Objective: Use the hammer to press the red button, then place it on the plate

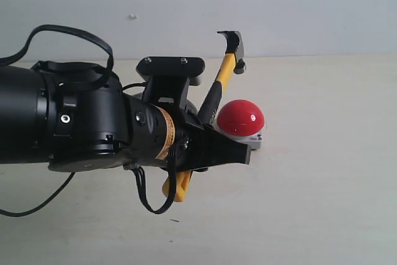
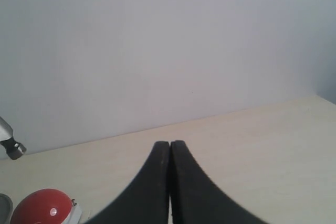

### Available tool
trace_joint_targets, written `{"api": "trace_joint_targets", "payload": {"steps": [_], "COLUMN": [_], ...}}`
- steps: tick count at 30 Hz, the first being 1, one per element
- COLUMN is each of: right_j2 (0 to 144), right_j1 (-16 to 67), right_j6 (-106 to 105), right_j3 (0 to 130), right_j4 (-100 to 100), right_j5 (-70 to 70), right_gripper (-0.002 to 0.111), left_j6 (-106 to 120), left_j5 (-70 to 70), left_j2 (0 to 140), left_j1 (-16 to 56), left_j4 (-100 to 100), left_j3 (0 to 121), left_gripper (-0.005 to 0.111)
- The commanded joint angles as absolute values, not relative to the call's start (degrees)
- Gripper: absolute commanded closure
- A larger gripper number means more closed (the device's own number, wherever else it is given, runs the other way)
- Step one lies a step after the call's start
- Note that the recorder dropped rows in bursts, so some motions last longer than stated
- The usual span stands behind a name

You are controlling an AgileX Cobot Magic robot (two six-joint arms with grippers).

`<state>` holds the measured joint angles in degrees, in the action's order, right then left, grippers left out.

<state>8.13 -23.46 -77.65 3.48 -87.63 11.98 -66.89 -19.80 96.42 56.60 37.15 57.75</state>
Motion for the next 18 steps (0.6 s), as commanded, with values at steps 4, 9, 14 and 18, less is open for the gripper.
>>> {"api": "trace_joint_targets", "payload": {"steps": [4, 9, 14, 18], "right_j2": [7.9, 7.9, 7.9, 7.9], "right_j1": [-23.8, -23.8, -23.8, -23.8], "right_j6": [-77.9, -77.9, -77.9, -77.9], "right_j3": [3.3, 3.3, 3.3, 3.3], "right_j4": [-87.5, -87.5, -87.5, -87.5], "right_j5": [12.1, 12.1, 12.1, 12.1], "right_gripper": [0.108, 0.108, 0.108, 0.108], "left_j6": [-62.2, -59.3, -51.2, -46.1], "left_j5": [-21.8, -22.2, -22.2, -22.2], "left_j2": [96.2, 96.2, 95.8, 95.8], "left_j1": [56.6, 56.6, 56.6, 58.0], "left_j4": [30.5, 28.6, 23.4, 21.7], "left_j3": [58.7, 58.9, 59.3, 59.3], "left_gripper": [0.107, 0.107, 0.107, 0.107]}}
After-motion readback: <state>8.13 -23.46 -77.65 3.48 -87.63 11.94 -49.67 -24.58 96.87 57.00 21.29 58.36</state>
